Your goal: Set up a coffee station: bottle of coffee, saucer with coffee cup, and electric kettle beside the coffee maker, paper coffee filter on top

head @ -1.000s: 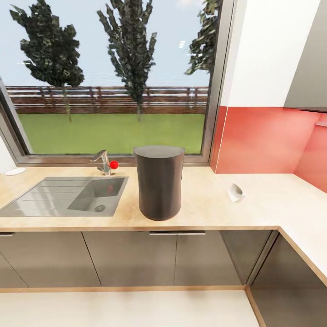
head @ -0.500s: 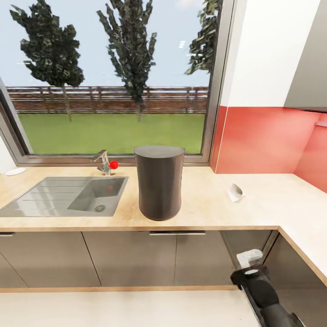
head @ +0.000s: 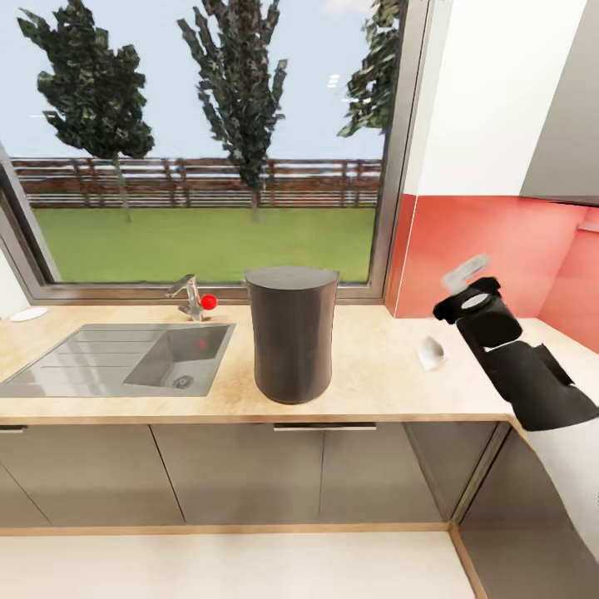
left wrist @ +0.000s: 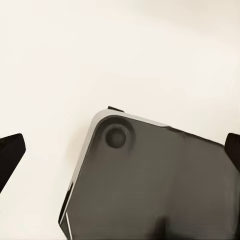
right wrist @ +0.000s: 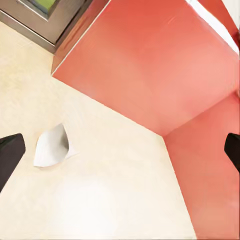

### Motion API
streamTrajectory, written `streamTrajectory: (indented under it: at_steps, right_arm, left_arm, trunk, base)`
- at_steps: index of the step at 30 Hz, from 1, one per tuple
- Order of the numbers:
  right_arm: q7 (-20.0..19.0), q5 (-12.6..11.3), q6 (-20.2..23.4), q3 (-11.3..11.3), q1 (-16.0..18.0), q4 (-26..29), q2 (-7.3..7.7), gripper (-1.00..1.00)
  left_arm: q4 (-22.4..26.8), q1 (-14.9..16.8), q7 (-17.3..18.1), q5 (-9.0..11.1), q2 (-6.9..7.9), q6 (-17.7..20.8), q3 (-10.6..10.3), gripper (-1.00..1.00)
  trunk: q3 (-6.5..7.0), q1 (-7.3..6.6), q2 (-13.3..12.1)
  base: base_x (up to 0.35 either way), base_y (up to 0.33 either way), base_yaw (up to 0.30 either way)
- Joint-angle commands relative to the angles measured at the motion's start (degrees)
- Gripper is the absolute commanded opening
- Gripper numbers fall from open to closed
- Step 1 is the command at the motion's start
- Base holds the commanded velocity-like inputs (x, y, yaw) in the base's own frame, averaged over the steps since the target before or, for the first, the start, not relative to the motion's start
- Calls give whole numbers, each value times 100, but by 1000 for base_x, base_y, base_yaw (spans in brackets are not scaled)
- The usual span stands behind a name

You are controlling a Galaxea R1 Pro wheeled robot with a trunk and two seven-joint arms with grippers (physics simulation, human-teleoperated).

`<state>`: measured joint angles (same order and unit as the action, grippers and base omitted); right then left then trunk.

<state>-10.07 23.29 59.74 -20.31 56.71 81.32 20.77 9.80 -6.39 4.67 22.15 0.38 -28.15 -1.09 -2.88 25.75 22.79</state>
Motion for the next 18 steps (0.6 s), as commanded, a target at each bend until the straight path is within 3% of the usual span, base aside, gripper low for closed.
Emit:
streamTrajectory:
  at_steps: [1,2,3,4,5,6,7,9,11,18]
  right_arm:
    - [-85,91,26,-91,64,-146,28,100]
    - [-168,192,26,-221,160,-500,58,100]
    - [-697,814,-519,-393,394,-1654,57,100]
    - [-1053,1210,-966,-422,482,-2092,30,100]
    - [-1447,1624,-1373,-437,549,-2466,-2,100]
    - [-1682,1874,-1570,-438,572,-2635,-15,100]
    - [-2363,2479,-2018,-414,618,-2979,-18,100]
    - [-3206,3047,-2483,-267,650,-3245,69,100]
    - [-3533,3281,-2695,-86,662,-3371,99,100]
    - [-3651,3386,-2915,-53,666,-3696,42,100]
  left_arm:
    - [7,-1,43,61,4,-3,-12,100]
    - [6,1,43,59,11,1,-13,100]
    - [0,-1,31,61,28,25,-19,100]
    - [-5,-2,2,61,36,34,-21,100]
    - [-25,-2,-49,61,51,51,-22,100]
    - [-49,-2,-83,61,59,68,-22,100]
    - [-144,-3,-153,56,80,118,-26,100]
    - [-293,1,-204,42,101,178,-36,100]
    - [-352,-1,-223,42,105,208,-40,100]
    - [-434,-1,-236,64,98,221,-22,100]
  trunk:
    - [-12,4,13]
    - [-12,4,13]
    - [-12,4,13]
    - [-12,4,13]
    - [-12,4,13]
    - [-12,4,13]
    - [-12,4,13]
    - [-12,4,13]
    - [-12,4,13]
    - [-12,4,13]
  base:
    - [0,0,0]
    - [0,0,0]
    - [0,0,0]
    - [0,0,0]
    - [0,0,0]
    - [0,0,0]
    - [29,0,0]
    - [172,0,0]
    - [287,0,0]
    - [331,22,0]
